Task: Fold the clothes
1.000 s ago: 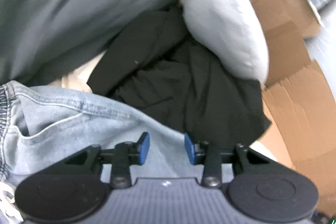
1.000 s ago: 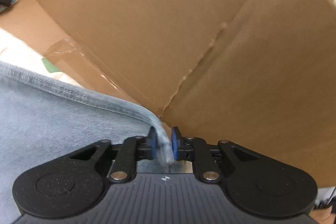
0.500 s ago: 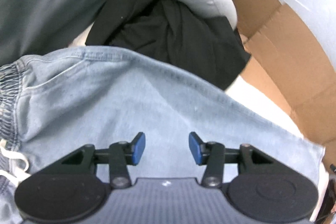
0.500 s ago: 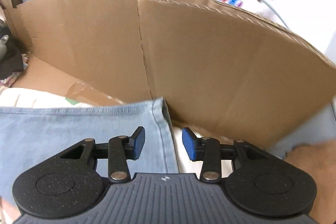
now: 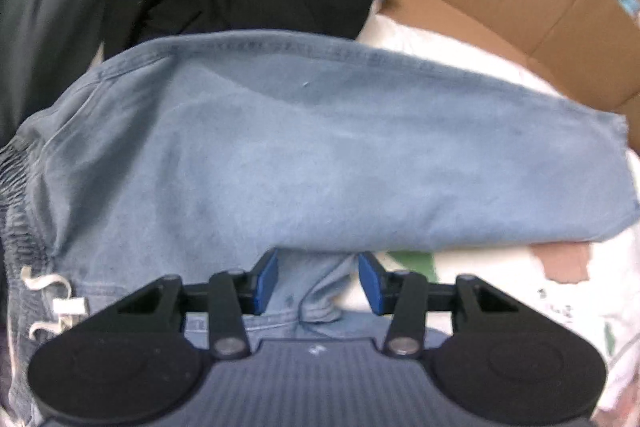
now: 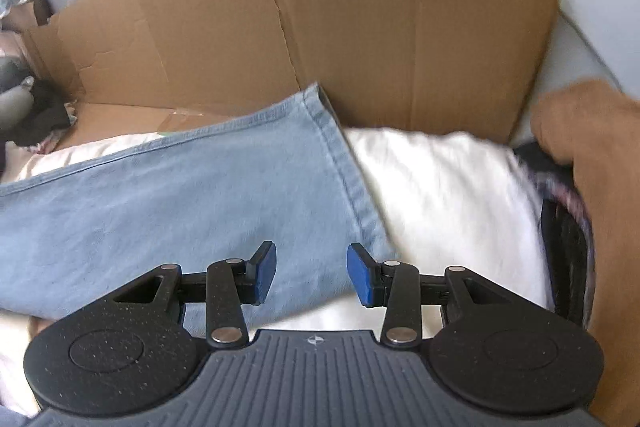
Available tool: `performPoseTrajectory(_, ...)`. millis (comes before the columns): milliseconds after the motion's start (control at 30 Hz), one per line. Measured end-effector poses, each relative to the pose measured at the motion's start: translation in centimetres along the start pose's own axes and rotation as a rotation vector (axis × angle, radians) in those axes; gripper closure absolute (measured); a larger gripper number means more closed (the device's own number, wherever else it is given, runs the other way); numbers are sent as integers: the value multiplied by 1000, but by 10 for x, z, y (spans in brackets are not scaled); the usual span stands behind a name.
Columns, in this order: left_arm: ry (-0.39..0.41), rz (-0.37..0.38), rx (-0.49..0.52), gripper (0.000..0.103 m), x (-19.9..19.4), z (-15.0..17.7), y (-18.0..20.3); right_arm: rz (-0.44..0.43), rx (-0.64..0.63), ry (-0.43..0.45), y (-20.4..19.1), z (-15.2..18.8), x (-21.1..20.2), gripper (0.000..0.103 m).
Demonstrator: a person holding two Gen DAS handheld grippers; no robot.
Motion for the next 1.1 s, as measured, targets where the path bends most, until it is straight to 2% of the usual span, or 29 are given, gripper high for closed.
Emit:
performPoseTrajectory(100, -35, 27, -8, 55, 12, 10, 4, 4, 34, -24, 7, 14, 1, 57)
performPoseTrajectory(167, -53, 34, 8, 49, 18, 14, 7, 2, 59, -41, 9, 22, 8, 57)
performPoseTrajectory(233, -58, 48, 4, 37, 24, 16, 9, -7, 82, -50, 13, 26, 11, 57)
performPoseTrajectory(267, -62, 47, 2, 35, 27, 18, 9, -10, 92, -53, 15, 28, 12, 57)
performPoseTrajectory(567, -103, 0, -48, 35, 49, 24, 3, -39, 307, -47, 39, 20, 33, 56)
performPoseTrajectory(767, -79, -55, -94, 35, 59, 31, -1, -29, 337, -9, 34, 16, 44, 58)
performPoseTrajectory(900, -78, -72, -45, 35, 61, 33, 6, -36, 344, 5, 34, 12, 47, 96)
performPoseTrajectory(967, -84, -91, -13, 39, 63, 34, 8, -50, 332, 12, 34, 10, 44, 100)
performPoseTrajectory(1000, -82, -108, -9, 48, 63, 35, 6, -56, 324, 17, 33, 9, 43, 100)
performPoseTrajectory(1067, -75, -111, 1, 53, 61, 35, 5, -62, 295, 40, 32, 4, 36, 100)
performPoseTrajectory(1100, -72, -109, 7, 63, 60, 36, 4, -64, 293, 51, 32, 2, 32, 100)
Point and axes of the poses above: each gripper's, at about its wrist camera, not at the fingertips, and x roughly the way its jaws point, y to its right, z to its underside, the point moved 6 cm from there along x, roughly the way its jaws point, and after that the axes turned 13 degrees about x, right-handed, at the moved point
